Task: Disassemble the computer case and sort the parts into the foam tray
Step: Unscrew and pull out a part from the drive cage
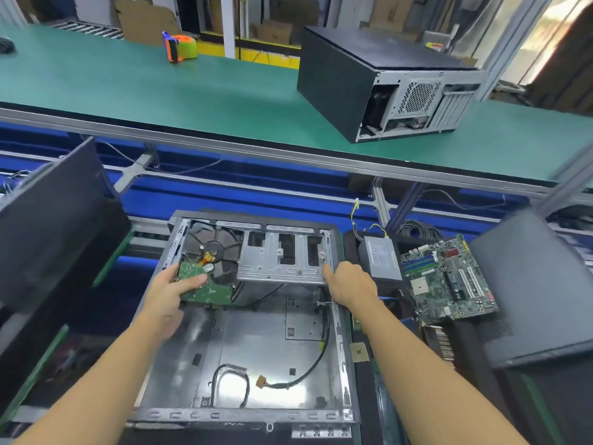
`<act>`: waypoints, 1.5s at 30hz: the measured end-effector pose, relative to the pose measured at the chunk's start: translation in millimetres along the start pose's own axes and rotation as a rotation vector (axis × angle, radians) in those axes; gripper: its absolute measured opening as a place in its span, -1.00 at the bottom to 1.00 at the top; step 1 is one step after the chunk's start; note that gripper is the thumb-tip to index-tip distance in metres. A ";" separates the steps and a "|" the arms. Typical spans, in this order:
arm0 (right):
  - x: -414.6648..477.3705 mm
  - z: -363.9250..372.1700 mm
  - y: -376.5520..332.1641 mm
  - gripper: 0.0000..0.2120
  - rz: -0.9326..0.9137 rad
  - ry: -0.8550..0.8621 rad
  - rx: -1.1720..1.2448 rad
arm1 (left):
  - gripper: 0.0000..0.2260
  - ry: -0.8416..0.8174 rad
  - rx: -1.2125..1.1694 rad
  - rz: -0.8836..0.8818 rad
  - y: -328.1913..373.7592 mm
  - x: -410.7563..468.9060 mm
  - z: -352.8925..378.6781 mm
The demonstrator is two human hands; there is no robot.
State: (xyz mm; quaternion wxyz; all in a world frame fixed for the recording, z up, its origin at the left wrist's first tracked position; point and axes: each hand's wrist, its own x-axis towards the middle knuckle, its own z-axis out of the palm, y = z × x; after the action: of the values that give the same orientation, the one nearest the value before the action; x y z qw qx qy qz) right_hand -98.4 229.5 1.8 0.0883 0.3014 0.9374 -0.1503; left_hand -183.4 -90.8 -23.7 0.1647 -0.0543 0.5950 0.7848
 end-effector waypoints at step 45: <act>-80.7 -117.0 247.2 -0.80 -0.079 0.432 0.583 | -0.64 -0.732 0.728 0.265 -87.3 -42.0 362.8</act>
State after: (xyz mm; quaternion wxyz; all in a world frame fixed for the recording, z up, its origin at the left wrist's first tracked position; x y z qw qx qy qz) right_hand 103.8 416.4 75.8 -0.2071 0.3023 0.8632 -0.3473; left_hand -75.6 267.1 11.9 0.2693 0.3593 0.7343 0.5091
